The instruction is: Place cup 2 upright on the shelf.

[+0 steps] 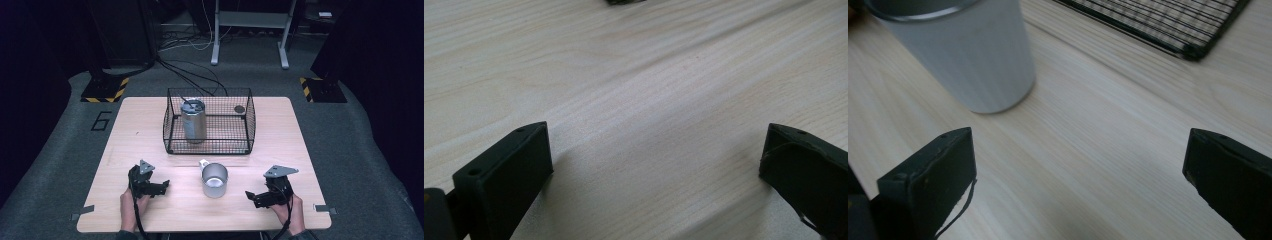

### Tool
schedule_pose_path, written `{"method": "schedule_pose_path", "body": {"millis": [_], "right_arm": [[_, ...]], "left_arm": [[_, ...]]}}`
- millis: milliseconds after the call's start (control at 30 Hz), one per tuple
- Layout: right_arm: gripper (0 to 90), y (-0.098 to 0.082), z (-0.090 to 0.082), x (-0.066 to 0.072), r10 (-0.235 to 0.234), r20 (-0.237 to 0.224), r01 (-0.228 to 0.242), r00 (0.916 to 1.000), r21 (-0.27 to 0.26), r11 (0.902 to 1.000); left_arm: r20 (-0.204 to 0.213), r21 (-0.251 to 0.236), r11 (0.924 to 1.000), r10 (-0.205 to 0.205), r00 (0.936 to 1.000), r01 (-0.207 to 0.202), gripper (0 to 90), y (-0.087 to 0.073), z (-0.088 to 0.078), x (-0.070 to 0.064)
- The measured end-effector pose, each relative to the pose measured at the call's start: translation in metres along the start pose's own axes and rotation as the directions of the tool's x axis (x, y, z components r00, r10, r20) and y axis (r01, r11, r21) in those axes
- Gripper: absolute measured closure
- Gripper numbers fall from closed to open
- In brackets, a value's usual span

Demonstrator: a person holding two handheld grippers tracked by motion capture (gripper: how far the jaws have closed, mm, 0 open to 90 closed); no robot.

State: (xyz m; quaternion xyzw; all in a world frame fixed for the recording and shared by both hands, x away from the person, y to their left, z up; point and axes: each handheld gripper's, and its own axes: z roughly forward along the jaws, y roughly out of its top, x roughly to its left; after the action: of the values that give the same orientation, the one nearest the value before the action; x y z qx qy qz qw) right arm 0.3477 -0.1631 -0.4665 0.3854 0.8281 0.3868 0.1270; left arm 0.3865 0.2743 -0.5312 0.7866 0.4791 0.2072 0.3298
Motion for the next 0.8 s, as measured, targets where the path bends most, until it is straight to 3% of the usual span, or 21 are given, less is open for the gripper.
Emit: {"method": "schedule_pose_path", "body": {"millis": [267,400,533,800], "right_arm": [[0.0,0.022,0.005,0.025,-0.072,-0.067,0.072,0.9952,-0.009,0.9974],[0.0,0.034,0.011,0.036,-0.109,-0.113,0.106,0.9876,-0.032,0.9939],[0.0,0.045,0.02,0.045,-0.144,-0.13,0.141,0.981,-0.033,0.9895],[0.0,0.061,0.036,0.055,-0.158,-0.119,0.159,0.9802,0.0,0.9872]], "left_arm": [[-0.001,-0.002,1.0,-0.003,1.0,0.003,0.3,0.0,0.0,0.0],[-0.001,-0.002,1.0,-0.005,1.0,0.005,0.3,0.0,0.0,0.0],[-0.001,-0.002,1.0,-0.005,1.0,0.005,0.3,0.0,0.0,0.0],[-0.002,-0.005,1.0,-0.008,1.0,0.008,0.3,0.0,0.0,-0.001]]}}
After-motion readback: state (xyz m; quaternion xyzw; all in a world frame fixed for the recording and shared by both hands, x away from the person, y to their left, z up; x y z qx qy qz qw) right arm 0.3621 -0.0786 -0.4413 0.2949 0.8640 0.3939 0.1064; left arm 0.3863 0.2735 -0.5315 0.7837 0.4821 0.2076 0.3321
